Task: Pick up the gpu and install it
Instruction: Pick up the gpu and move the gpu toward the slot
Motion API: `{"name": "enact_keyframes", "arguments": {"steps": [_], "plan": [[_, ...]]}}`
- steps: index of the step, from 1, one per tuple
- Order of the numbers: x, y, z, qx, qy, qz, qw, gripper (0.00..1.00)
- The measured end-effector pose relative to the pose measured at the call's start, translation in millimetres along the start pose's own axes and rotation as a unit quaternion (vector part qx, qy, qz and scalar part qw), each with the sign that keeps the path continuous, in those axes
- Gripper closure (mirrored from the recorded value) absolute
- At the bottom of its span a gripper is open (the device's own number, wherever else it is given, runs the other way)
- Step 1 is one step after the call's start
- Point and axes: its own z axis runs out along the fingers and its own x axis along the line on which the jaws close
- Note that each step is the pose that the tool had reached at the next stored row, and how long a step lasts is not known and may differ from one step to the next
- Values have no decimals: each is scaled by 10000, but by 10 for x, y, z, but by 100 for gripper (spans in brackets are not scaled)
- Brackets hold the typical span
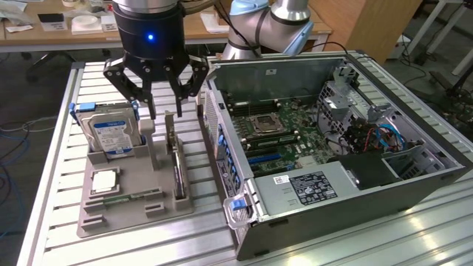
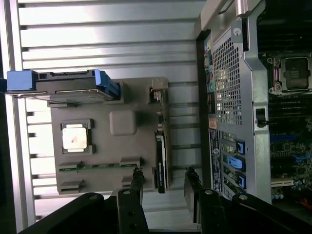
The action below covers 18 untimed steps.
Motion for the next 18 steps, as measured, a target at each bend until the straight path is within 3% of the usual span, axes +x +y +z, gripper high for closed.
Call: {"name": "enact_keyframes", "arguments": {"steps": [8,18], "plan": [[3,-5,115,0,0,0,10000,53],[4,-7,165,0,0,0,10000,53]]}}
